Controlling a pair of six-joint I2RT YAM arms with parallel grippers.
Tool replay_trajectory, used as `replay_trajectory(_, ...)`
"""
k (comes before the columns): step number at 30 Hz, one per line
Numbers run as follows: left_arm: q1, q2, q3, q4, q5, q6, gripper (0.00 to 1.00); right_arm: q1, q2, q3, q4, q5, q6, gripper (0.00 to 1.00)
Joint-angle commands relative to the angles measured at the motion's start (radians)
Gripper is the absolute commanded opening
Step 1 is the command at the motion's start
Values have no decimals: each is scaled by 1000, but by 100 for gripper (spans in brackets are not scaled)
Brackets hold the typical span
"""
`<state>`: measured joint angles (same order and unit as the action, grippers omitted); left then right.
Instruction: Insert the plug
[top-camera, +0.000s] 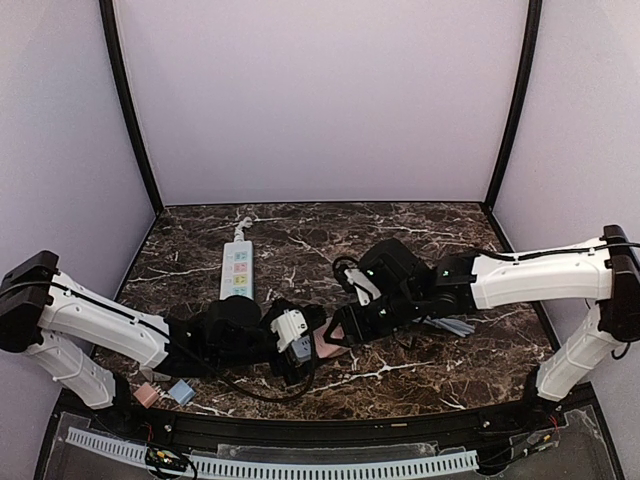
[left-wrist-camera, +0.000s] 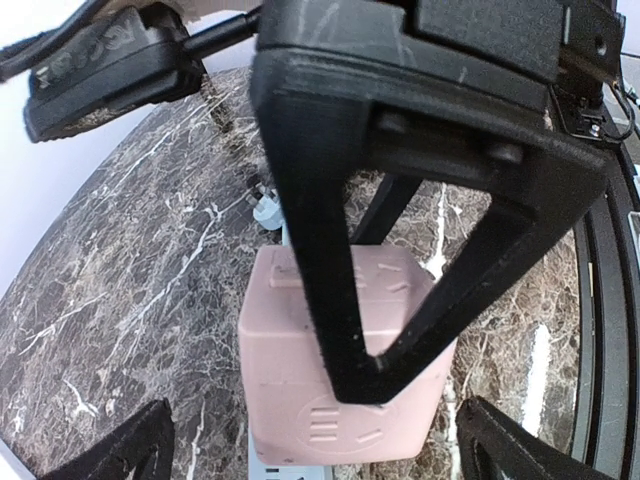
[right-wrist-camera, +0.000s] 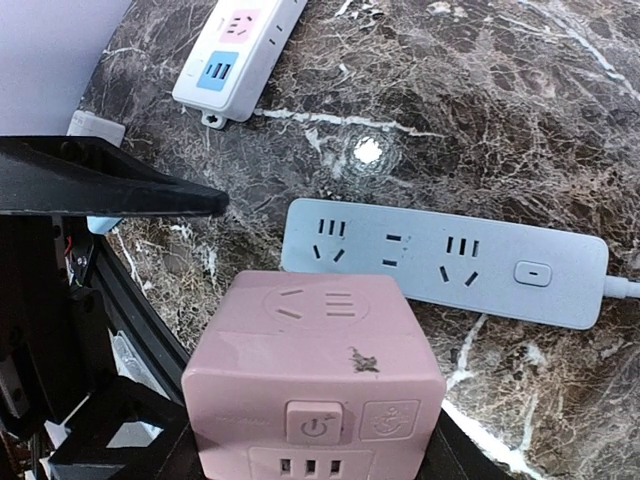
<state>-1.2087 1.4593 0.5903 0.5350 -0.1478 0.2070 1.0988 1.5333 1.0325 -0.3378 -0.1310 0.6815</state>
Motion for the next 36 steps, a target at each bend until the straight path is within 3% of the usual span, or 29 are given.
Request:
replay_trajectory(1,3,-64,-22,28,-19,-17,99,8,-50,34,-29,81,-20,33)
replay_trajectory(9,3,-98,-54,68,-117,-69,99,8,-60,73,-122,187,-34,32)
replay_trajectory(18,22,-128,-34,-65,-517,-236,99,9,-44,121,-201,258,-37,32)
replay_trajectory(30,195,-401,-147,-223,-605,-440,99,9,44,205,-239,261,-51,31)
replay_trajectory(36,214,-504,-186,-275,-644,-557,99,9,75,235,-259,260,-52,31)
